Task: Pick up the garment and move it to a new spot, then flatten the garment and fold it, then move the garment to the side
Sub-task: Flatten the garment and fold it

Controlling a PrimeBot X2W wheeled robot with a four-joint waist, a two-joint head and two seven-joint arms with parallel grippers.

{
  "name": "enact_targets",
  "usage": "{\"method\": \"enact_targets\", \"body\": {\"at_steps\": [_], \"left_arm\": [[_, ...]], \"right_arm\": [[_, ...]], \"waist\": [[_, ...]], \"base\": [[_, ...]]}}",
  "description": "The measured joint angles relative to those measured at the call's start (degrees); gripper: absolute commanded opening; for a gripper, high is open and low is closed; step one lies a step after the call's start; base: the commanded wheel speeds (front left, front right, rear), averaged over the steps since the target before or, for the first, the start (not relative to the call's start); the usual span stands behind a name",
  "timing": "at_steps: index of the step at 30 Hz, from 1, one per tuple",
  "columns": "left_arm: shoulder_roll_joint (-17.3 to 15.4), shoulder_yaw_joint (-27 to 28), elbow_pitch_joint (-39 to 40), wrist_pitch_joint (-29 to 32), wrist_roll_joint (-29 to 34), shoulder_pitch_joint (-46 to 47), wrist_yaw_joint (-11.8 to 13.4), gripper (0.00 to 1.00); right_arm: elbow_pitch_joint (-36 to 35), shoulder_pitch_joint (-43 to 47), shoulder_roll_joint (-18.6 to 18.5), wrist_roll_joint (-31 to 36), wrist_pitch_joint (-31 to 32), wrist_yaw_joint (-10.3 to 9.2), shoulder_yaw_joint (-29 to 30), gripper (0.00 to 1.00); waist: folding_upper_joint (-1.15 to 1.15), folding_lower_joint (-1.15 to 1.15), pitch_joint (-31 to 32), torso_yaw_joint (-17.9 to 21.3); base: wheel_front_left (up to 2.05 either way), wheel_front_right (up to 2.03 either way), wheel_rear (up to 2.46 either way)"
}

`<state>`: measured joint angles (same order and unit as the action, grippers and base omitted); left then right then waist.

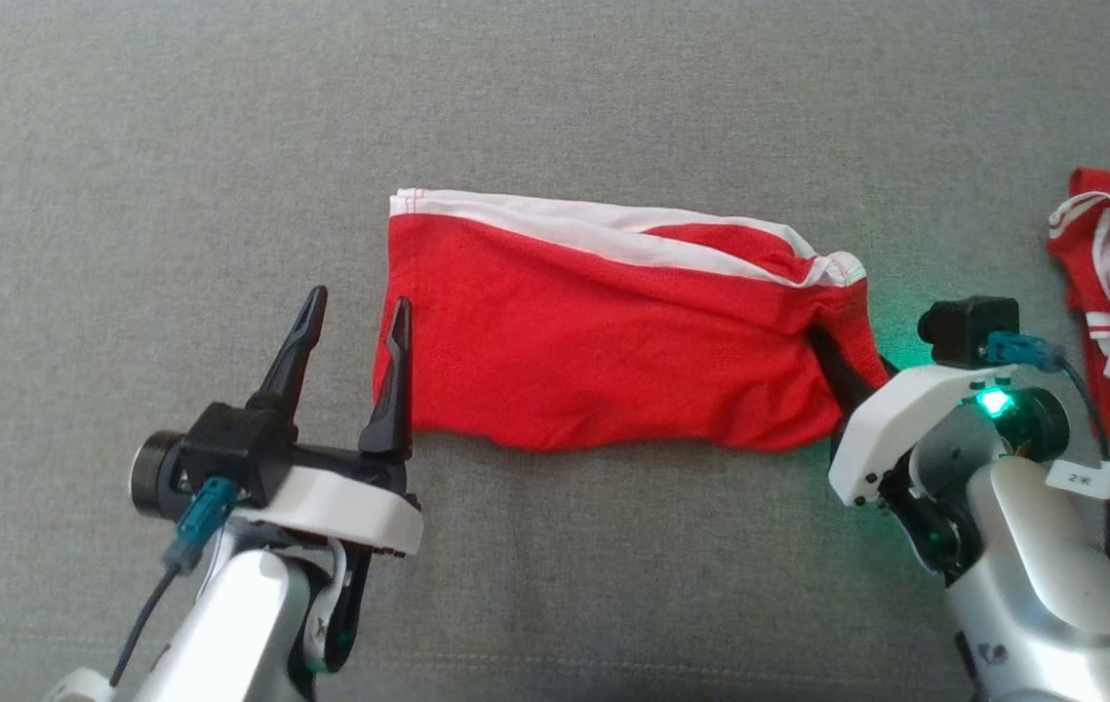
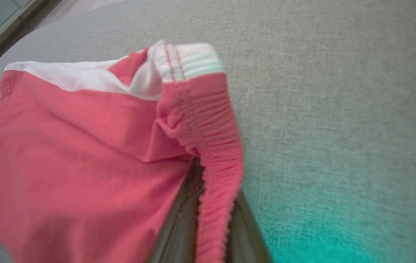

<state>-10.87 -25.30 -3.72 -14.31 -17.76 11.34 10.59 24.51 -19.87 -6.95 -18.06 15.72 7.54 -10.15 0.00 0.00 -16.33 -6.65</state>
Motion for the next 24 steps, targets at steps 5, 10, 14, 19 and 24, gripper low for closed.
{"method": "enact_targets", "body": {"at_steps": [5,10,14,19,24], "left_arm": [[0.1,0.4,0.0,0.0,0.5,0.0,-0.4,1.00],[0.3,0.8,0.0,-0.2,0.5,-0.1,-0.6,1.00],[0.4,1.6,0.0,-0.2,0.8,-0.1,-0.9,1.00],[0.4,1.8,-0.1,-0.2,1.0,-0.4,-1.1,1.00],[0.5,1.8,-0.3,-0.2,1.1,-0.6,-1.3,1.00]], "right_arm": [[-0.7,0.8,-1.9,-1.7,0.0,0.00,-0.7,0.00],[-2.3,2.8,-5.4,-2.8,0.3,0.00,-0.3,0.00],[-3.9,4.2,-7.7,-3.8,1.4,0.00,0.2,0.00],[-7.9,5.6,-9.0,-8.1,5.9,0.00,-0.3,0.00],[-15.1,5.6,-7.3,-22.0,14.7,0.00,1.8,0.00]], "waist": [[0.00,0.00,0.5,0.7],[0.00,0.00,0.8,1.2],[0.00,0.00,1.1,1.7],[0.00,0.00,1.9,2.5],[0.00,0.00,2.9,3.0]], "base": [[0.00,0.00,0.00],[0.00,0.00,0.00],[0.00,0.00,0.00],[0.00,0.00,0.00],[0.00,0.00,0.00]]}}
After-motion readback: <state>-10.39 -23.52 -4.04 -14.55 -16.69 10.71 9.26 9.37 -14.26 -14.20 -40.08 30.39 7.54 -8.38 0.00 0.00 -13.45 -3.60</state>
